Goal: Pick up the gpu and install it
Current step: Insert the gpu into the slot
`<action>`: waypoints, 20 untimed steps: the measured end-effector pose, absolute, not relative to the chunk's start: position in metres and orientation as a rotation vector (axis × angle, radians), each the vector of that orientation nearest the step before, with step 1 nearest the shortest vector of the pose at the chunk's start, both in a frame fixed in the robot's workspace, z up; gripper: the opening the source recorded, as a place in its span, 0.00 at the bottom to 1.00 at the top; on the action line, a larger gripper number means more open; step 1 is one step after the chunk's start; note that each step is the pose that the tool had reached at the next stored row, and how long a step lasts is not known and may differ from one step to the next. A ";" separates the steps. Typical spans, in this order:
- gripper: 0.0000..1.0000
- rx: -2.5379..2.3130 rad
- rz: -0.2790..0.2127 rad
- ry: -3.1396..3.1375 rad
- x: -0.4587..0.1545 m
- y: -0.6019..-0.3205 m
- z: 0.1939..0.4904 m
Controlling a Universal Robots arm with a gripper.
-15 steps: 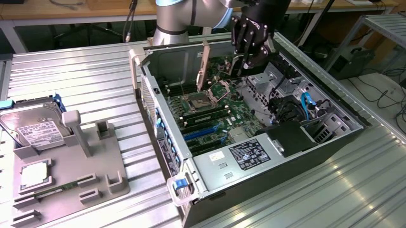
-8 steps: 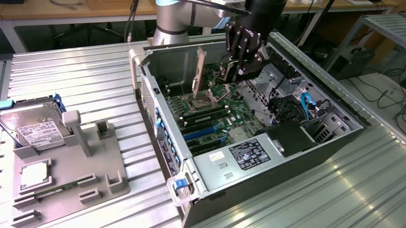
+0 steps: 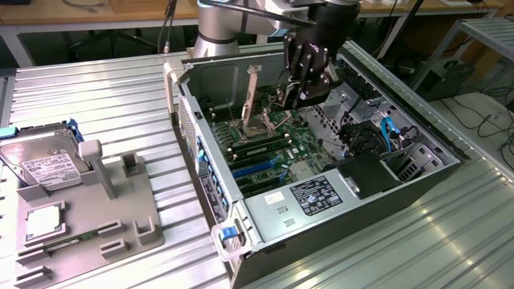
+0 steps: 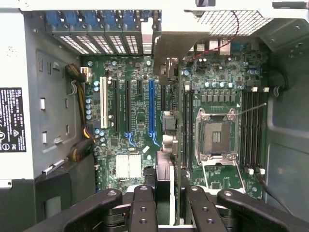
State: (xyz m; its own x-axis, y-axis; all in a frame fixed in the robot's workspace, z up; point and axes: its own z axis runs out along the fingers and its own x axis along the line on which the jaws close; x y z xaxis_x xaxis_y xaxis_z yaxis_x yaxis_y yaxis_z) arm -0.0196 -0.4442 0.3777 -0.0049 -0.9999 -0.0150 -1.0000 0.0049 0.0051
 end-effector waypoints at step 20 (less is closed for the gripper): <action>0.28 -2.201 0.021 2.235 -0.041 -0.445 0.339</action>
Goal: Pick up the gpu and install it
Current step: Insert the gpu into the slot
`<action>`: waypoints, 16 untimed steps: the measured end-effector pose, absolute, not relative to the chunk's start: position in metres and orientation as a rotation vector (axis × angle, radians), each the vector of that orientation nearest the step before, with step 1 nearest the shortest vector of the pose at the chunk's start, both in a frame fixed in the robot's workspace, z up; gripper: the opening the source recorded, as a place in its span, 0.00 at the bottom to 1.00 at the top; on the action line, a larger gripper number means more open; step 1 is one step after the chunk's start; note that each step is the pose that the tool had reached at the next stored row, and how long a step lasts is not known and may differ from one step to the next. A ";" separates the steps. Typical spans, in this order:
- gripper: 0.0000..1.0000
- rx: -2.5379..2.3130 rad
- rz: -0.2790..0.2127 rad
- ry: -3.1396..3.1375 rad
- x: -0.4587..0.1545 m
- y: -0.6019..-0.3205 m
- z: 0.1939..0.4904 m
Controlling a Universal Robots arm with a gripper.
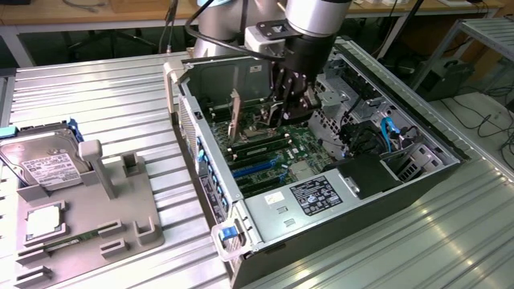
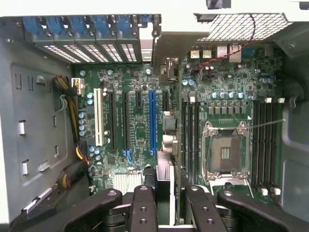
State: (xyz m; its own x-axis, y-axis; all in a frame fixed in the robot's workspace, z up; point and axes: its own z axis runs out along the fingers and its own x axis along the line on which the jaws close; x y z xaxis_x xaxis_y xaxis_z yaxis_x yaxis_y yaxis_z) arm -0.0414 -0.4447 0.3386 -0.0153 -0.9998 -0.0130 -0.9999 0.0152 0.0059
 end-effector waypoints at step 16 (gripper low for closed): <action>0.28 -2.229 0.022 2.207 -0.051 -0.450 0.310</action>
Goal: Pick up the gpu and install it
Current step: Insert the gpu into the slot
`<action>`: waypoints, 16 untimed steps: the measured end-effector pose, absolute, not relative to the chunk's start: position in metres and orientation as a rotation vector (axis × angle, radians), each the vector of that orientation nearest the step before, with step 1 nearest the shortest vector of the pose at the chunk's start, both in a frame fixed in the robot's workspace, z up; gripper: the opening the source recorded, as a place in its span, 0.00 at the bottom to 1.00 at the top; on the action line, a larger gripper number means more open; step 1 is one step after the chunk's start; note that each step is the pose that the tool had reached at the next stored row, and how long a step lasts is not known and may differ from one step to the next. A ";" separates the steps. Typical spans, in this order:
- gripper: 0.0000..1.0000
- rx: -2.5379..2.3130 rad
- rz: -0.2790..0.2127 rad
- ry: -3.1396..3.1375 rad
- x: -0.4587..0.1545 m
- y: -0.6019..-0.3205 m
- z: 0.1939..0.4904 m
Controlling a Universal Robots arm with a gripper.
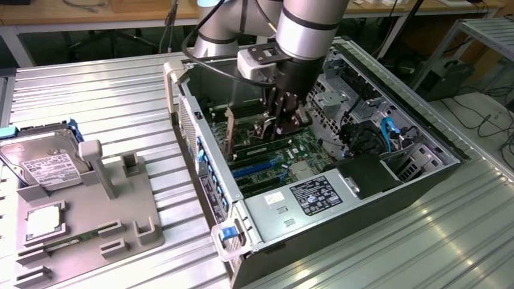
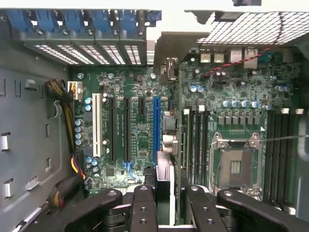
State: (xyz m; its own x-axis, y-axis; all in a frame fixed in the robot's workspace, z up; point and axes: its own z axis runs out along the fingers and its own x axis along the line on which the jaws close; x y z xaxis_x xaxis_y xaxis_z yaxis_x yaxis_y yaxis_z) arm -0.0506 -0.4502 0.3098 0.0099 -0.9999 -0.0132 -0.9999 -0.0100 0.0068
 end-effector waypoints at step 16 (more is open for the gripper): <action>0.28 -2.240 0.022 2.196 -0.058 -0.453 0.290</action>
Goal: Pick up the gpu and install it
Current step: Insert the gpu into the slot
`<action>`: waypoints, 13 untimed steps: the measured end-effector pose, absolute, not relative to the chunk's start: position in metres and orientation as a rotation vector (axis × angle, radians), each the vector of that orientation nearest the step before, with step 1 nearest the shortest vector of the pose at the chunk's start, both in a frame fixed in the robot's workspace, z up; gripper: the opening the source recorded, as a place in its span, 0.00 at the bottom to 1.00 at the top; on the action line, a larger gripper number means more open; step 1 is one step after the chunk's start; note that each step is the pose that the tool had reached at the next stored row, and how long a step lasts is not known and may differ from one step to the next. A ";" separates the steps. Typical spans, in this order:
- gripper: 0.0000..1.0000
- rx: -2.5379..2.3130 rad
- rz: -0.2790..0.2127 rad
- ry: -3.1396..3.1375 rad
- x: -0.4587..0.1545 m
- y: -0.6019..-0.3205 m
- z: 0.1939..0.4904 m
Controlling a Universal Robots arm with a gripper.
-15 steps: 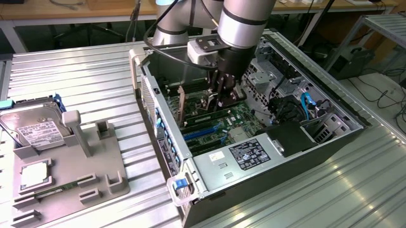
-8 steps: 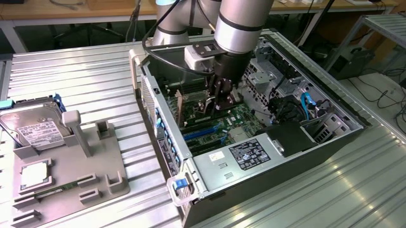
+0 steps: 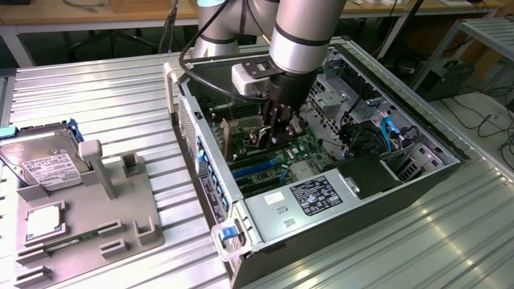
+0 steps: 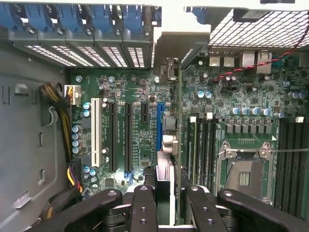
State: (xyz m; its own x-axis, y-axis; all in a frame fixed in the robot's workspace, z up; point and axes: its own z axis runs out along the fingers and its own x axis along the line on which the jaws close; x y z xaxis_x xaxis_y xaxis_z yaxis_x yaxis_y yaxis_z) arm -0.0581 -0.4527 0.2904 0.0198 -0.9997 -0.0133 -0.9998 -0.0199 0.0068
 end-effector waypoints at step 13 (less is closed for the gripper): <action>0.28 -2.243 0.022 2.193 -0.061 -0.460 0.278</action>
